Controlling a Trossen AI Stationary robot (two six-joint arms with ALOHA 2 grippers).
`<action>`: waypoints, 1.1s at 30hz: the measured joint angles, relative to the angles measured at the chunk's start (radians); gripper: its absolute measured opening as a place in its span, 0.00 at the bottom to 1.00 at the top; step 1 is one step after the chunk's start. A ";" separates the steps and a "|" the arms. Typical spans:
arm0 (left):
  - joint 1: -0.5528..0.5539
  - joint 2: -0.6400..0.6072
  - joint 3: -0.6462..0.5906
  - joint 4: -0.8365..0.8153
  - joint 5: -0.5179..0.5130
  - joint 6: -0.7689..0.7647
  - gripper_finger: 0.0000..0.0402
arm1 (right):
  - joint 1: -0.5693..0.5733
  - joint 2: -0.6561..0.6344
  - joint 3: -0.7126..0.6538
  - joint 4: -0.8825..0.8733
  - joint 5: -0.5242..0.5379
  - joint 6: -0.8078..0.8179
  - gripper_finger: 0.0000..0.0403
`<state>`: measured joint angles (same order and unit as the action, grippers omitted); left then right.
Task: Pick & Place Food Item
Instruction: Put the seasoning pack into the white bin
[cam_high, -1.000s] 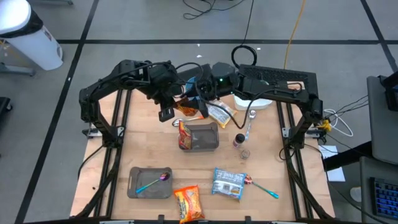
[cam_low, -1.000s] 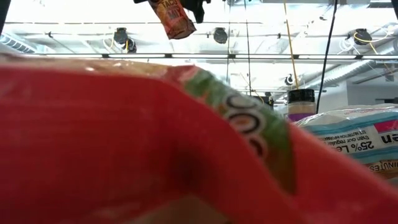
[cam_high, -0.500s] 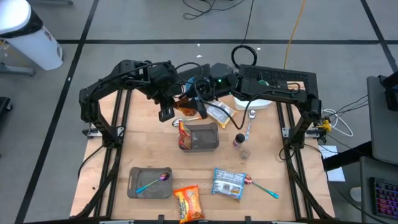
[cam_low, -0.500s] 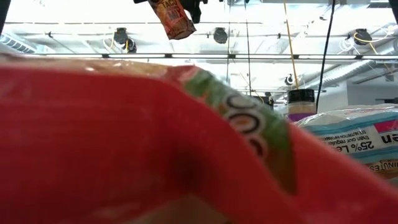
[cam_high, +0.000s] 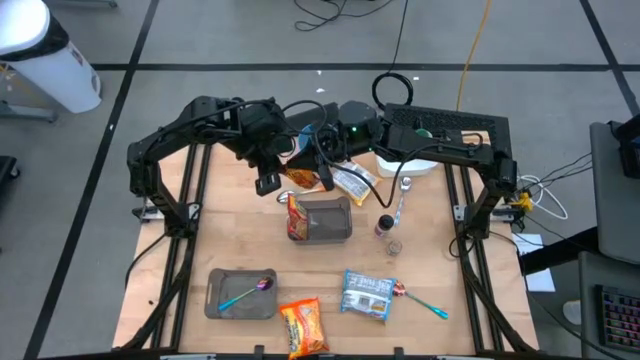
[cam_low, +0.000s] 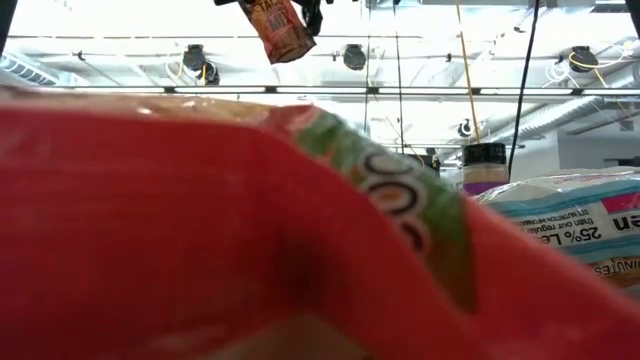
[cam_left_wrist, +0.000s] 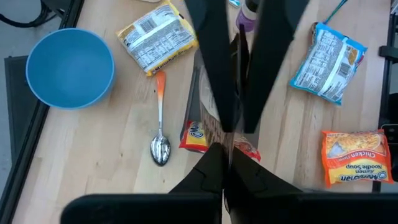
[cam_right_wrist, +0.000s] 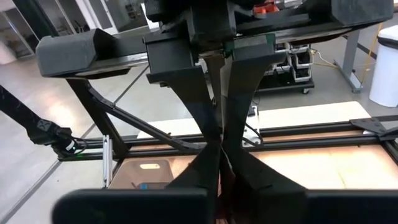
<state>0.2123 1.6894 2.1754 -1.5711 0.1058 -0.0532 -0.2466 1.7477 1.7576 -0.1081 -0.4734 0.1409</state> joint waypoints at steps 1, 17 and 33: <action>0.000 0.000 0.000 0.000 0.002 0.000 0.02 | 0.000 0.000 0.000 0.000 0.001 -0.003 0.01; 0.026 0.000 0.000 0.002 0.043 -0.001 0.16 | 0.000 -0.002 0.000 -0.001 0.001 -0.005 0.00; 0.150 0.000 0.128 0.016 0.078 0.033 0.45 | -0.060 -0.057 -0.001 -0.065 0.008 -0.030 0.00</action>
<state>0.3626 1.6890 2.3032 -1.5551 0.1833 -0.0204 -0.3065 1.6910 1.7565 -0.1730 -0.4656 0.1109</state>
